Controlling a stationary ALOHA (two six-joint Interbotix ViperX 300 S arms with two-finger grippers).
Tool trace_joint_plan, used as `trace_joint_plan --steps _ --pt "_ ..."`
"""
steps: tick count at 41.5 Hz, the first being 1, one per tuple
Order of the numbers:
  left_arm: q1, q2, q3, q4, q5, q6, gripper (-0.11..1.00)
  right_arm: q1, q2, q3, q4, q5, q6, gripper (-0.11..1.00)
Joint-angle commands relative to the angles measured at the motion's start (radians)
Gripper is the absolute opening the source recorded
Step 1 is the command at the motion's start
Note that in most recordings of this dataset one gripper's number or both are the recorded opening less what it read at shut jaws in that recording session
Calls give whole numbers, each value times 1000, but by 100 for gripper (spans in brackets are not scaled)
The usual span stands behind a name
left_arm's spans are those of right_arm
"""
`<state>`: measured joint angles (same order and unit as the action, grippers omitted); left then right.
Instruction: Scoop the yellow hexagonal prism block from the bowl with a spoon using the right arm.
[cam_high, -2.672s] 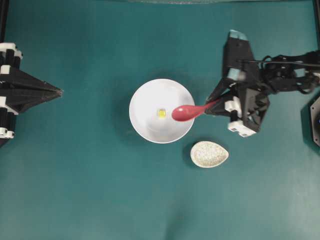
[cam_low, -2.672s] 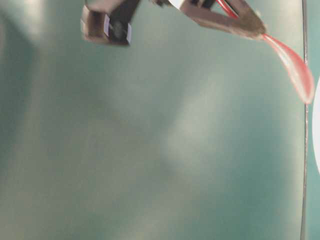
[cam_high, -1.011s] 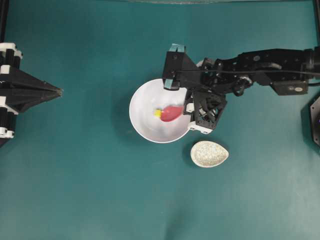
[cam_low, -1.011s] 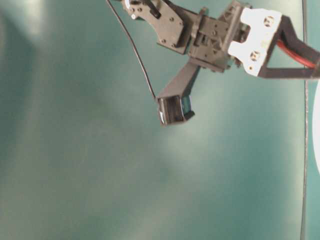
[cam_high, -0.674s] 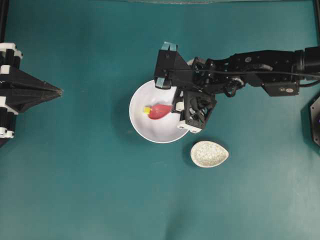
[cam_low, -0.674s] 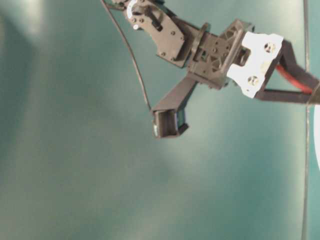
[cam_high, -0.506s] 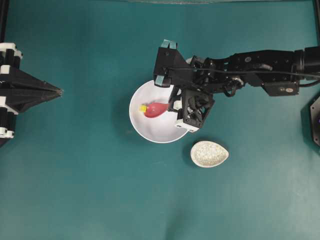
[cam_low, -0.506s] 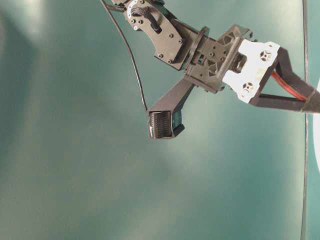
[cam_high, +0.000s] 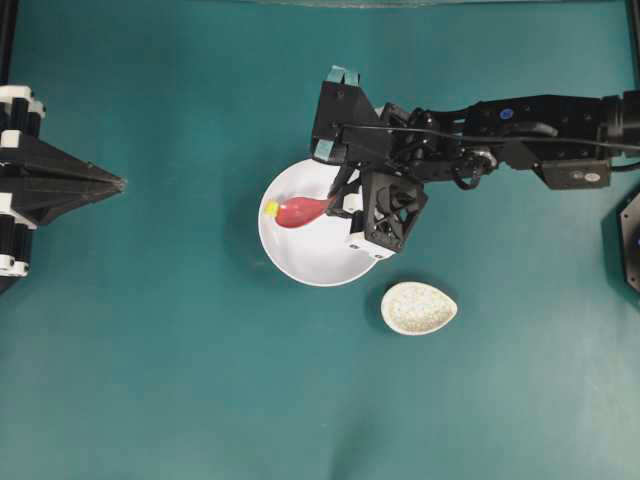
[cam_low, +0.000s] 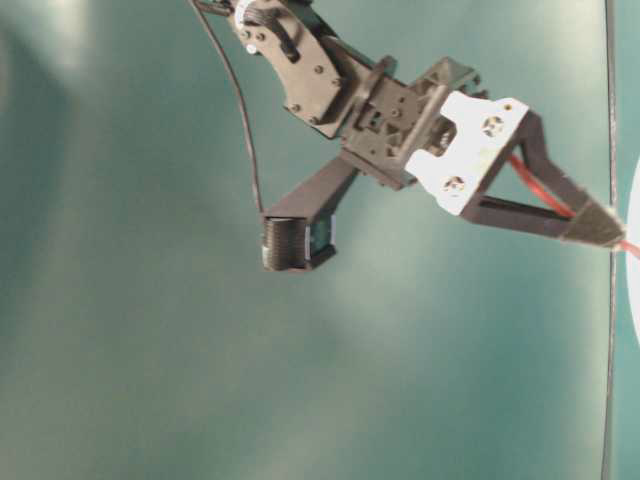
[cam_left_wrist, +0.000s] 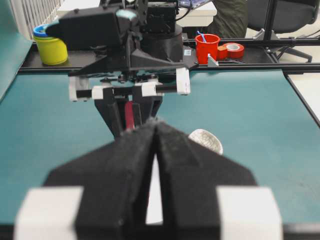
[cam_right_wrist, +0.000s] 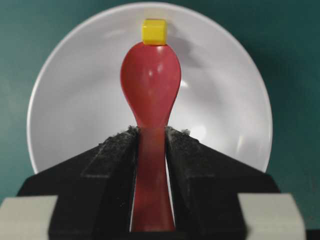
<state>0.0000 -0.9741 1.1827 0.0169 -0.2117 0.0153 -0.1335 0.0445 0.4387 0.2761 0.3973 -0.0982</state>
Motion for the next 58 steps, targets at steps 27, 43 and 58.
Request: trace_joint_plan --steps 27,43,58 --pt "2 8 -17 3 -6 2 0 2 -48 -18 5 -14 -3 24" --pt "0 8 -15 3 -6 2 0 2 -48 -15 5 -35 -3 24" --pt "2 6 -15 3 -5 2 0 2 -48 -9 5 -57 -3 24"
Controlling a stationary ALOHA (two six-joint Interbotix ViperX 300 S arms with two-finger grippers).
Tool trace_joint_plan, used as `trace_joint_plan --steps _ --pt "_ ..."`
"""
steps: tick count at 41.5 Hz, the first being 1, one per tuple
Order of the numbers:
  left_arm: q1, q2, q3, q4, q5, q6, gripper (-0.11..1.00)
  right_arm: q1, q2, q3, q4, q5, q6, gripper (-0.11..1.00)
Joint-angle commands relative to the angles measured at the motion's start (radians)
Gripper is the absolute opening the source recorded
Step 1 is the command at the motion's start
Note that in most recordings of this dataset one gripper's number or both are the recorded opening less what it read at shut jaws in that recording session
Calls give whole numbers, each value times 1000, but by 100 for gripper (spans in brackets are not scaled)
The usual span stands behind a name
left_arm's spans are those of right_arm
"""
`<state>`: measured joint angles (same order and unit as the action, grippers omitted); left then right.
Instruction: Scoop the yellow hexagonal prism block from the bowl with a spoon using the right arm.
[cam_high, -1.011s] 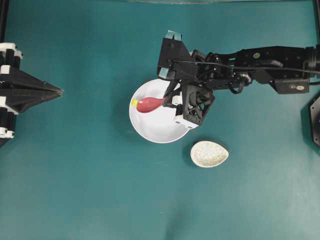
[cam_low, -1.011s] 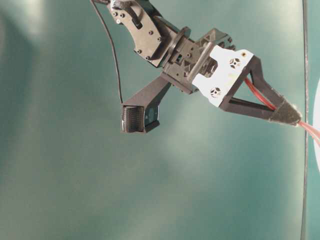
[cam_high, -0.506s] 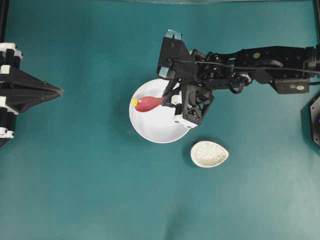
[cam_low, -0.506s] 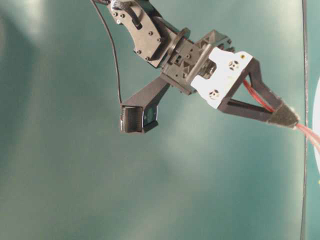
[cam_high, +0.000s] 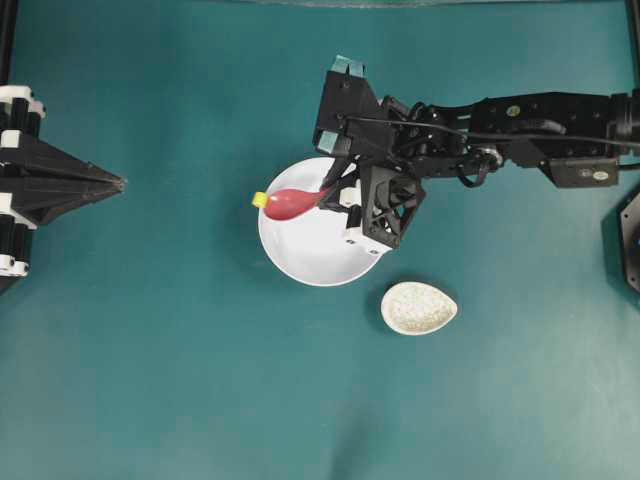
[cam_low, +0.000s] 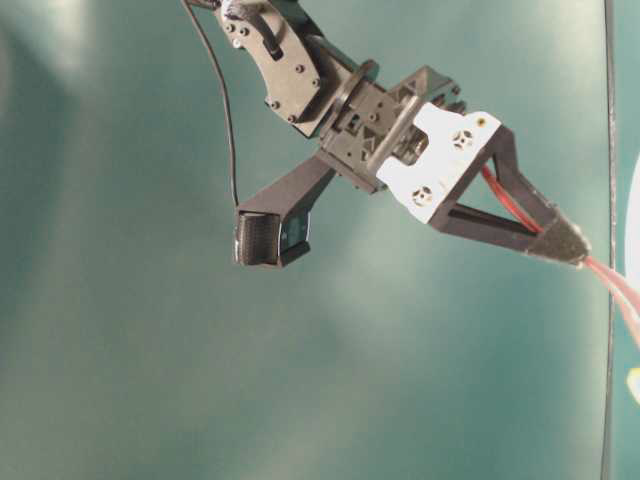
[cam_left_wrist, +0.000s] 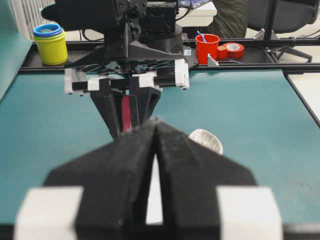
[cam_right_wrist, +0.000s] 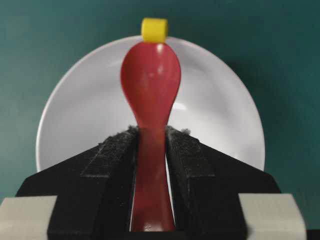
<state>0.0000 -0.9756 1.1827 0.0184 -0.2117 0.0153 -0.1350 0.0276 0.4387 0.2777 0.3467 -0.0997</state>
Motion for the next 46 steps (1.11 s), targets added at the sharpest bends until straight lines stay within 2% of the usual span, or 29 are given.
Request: trace_joint_plan --steps 1,21,28,39,46 --pt "0 9 -15 2 -5 2 0 3 -31 -8 3 -8 -2 24" --pt "2 9 -15 2 -3 2 0 3 -32 -2 3 -3 -2 24" --pt "0 9 -15 2 5 2 0 5 -63 18 3 40 -2 24" --pt "0 9 -17 2 12 2 0 54 -239 149 5 28 5 24" --pt "2 9 -15 2 12 2 0 127 -390 293 8 -72 46 24"
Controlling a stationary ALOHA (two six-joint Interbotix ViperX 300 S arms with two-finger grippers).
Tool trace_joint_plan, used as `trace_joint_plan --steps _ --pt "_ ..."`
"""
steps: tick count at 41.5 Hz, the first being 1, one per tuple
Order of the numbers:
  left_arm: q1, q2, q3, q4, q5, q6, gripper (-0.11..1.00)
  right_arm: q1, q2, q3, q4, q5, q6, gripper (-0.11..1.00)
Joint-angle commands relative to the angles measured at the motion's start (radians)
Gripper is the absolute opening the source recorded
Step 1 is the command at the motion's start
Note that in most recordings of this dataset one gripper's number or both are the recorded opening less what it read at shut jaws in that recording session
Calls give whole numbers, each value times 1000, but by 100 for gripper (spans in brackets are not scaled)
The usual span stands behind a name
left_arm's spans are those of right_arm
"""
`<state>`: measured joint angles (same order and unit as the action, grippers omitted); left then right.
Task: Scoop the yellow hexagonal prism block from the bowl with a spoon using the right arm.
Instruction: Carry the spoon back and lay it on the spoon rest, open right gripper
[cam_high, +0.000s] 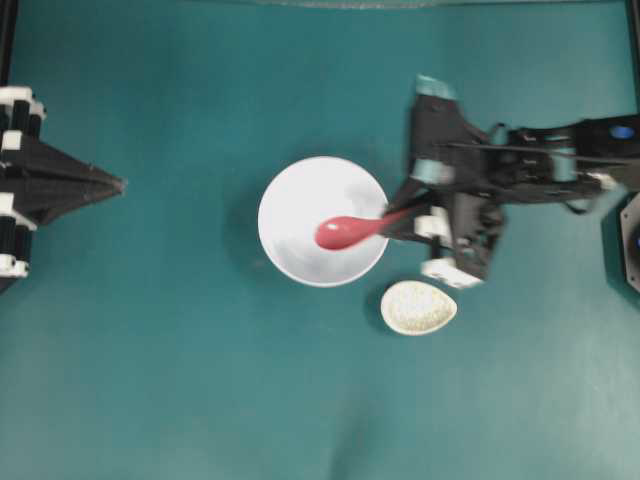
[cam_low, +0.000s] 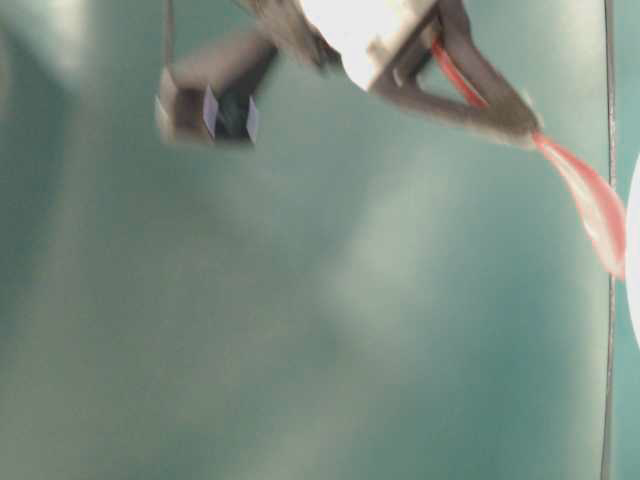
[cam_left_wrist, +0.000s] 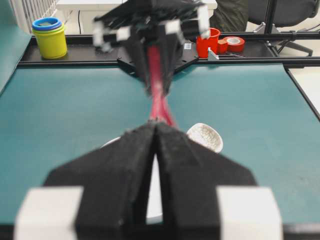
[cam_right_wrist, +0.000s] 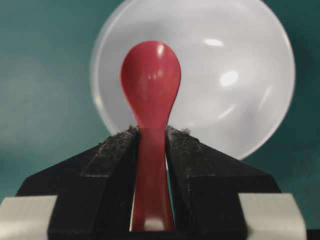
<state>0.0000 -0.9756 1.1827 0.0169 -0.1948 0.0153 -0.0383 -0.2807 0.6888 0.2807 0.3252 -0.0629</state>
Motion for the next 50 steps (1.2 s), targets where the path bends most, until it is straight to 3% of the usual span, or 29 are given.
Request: trace_joint_plan --steps 1,12,26,34,50 --pt "0 9 -17 3 -3 2 0 40 -100 58 5 -64 12 24" --pt "2 8 -15 3 -5 2 0 150 -253 256 6 -264 51 24" --pt "0 9 -15 3 -5 2 0 285 -189 434 20 -541 115 24" --pt "0 9 -15 3 -5 2 0 316 -107 468 46 -627 133 24" --pt "0 11 -15 3 -3 2 0 341 -14 495 97 -669 133 24"
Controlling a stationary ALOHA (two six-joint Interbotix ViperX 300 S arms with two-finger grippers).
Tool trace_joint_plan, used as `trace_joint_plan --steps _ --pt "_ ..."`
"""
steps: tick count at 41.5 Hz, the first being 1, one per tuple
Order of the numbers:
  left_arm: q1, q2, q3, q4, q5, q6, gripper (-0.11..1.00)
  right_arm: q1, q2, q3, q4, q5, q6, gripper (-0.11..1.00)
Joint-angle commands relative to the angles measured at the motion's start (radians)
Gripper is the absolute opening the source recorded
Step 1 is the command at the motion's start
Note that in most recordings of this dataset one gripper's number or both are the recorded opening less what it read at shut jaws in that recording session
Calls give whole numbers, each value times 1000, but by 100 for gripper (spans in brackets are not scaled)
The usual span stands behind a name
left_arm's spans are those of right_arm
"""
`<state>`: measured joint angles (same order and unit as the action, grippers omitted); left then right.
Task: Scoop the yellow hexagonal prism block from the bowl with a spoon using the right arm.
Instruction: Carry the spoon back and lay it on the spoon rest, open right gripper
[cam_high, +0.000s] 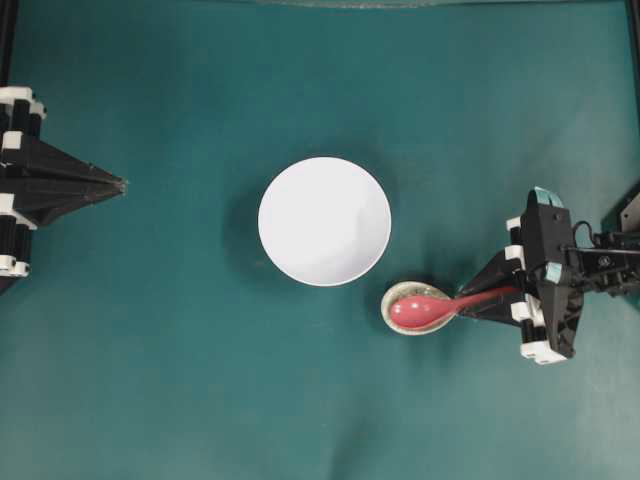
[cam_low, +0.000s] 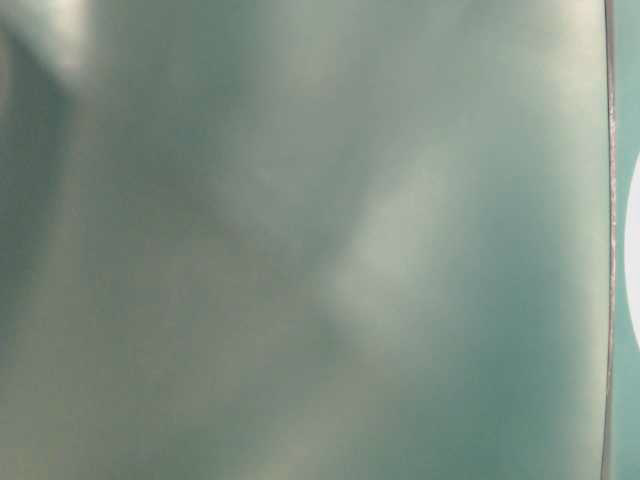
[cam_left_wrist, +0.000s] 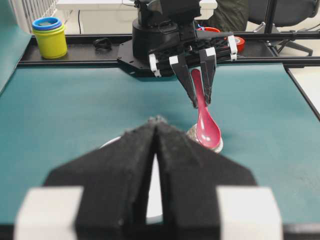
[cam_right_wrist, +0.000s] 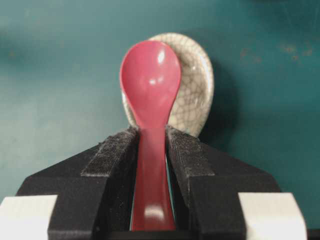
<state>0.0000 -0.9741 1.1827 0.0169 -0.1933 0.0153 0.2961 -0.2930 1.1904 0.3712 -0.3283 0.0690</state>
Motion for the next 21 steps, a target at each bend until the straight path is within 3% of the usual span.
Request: trace_joint_plan --steps 1,9,21 --pt "0 8 -15 5 -5 2 0 6 -2 -6 9 -15 2 24" --pt "2 9 -15 3 -6 2 0 6 -2 -5 40 -12 2 24" --pt "0 11 -15 3 -5 2 0 6 -2 -8 40 -5 3 27"
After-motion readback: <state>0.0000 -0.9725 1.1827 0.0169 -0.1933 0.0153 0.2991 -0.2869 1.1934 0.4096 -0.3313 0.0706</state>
